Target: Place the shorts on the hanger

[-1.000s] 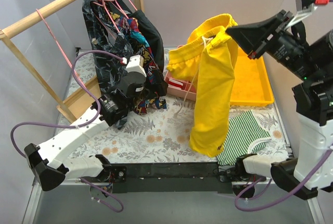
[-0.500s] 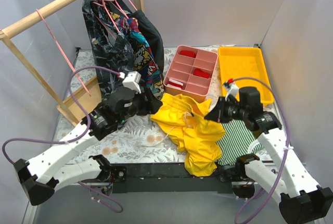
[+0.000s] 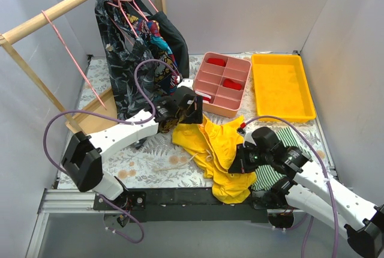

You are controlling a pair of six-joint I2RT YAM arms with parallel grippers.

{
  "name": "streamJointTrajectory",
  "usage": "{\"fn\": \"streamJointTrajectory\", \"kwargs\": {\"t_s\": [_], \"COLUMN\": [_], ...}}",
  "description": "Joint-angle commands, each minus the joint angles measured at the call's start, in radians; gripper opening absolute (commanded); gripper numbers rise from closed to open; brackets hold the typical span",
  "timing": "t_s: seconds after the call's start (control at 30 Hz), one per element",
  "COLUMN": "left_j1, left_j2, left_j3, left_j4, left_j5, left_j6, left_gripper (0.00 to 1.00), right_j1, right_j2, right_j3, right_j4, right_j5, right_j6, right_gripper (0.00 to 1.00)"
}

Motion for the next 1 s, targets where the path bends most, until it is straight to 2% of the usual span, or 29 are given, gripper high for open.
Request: {"fn": "streamJointTrajectory", "kwargs": {"t_s": [0.0, 0.07, 0.1, 0.23, 0.33, 0.4, 0.43, 0.53, 0.57, 0.63, 0.67, 0.7, 0.73, 0.8, 0.83, 0.9, 0.93, 0.97], "left_j1": [0.002, 0.002, 0.002, 0.002, 0.002, 0.004, 0.004, 0.005, 0.005, 0.005, 0.005, 0.004, 0.004, 0.004, 0.004, 0.004, 0.004, 0.004], "left_j2": [0.035, 0.075, 0.086, 0.101, 0.12, 0.144, 0.153, 0.17, 0.17, 0.158, 0.149, 0.126, 0.1, 0.031, -0.062, -0.148, -0.216, -0.248], "left_j3": [0.059, 0.076, 0.079, 0.062, 0.053, 0.039, 0.039, 0.037, 0.034, 0.005, -0.004, -0.009, -0.019, -0.03, -0.032, -0.001, 0.02, 0.083], "left_j4": [-0.045, -0.067, -0.078, -0.094, -0.103, -0.084, -0.077, -0.038, -0.02, -0.003, 0.003, -0.003, -0.015, -0.018, -0.023, -0.032, -0.06, -0.077], "left_j5": [-0.101, -0.092, -0.098, -0.095, -0.086, -0.094, -0.095, -0.05, -0.034, -0.028, -0.038, -0.051, -0.083, -0.106, -0.114, -0.1, -0.097, -0.086], "left_j6": [0.048, 0.053, 0.053, 0.053, 0.053, 0.051, 0.047, 0.043, 0.04, 0.037, 0.03, 0.025, 0.02, 0.019, 0.03, 0.092, 0.111, 0.131], "left_gripper": [0.64, 0.61, 0.56, 0.46, 0.48, 0.52, 0.58, 0.58, 0.56, 0.43, 0.18, 0.05, 0.0, 0.0, 0.0, 0.0, 0.0, 0.0], "right_j1": [0.029, 0.029, 0.029, 0.029, 0.03, 0.029, 0.029, 0.029, 0.027, 0.029, 0.029, 0.029, 0.029, 0.029, 0.029, 0.027, 0.027, 0.027], "right_j2": [-0.067, -0.084, -0.082, -0.085, -0.084, -0.084, -0.082, -0.079, -0.076, -0.065, -0.061, -0.051, -0.047, -0.021, -0.007, 0.048, 0.073, 0.1], "right_j3": [-0.023, -0.025, -0.024, -0.019, -0.014, -0.01, -0.007, 0.015, 0.025, 0.071, 0.091, 0.113, 0.163, 0.216, 0.255, 0.382, 0.435, 0.548], "right_j4": [-0.103, -0.129, -0.135, -0.141, -0.144, -0.149, -0.15, -0.155, -0.159, -0.178, -0.182, -0.193, -0.195, -0.19, -0.189, -0.175, -0.17, -0.163], "right_j5": [0.112, 0.132, 0.137, 0.154, 0.165, 0.174, 0.185, 0.221, 0.238, 0.304, 0.327, 0.353, 0.419, 0.464, 0.519, 0.562, 0.636, 0.672], "right_j6": [0.065, 0.063, 0.063, 0.06, 0.054, 0.053, 0.051, 0.06, 0.063, 0.069, 0.068, 0.073, 0.074, 0.074, 0.074, 0.054, 0.045, 0.033], "right_gripper": [0.01, 0.01, 0.01, 0.01, 0.01, 0.01, 0.01, 0.01, 0.01, 0.01, 0.01, 0.01, 0.01, 0.01, 0.01, 0.01, 0.01, 0.01]}}
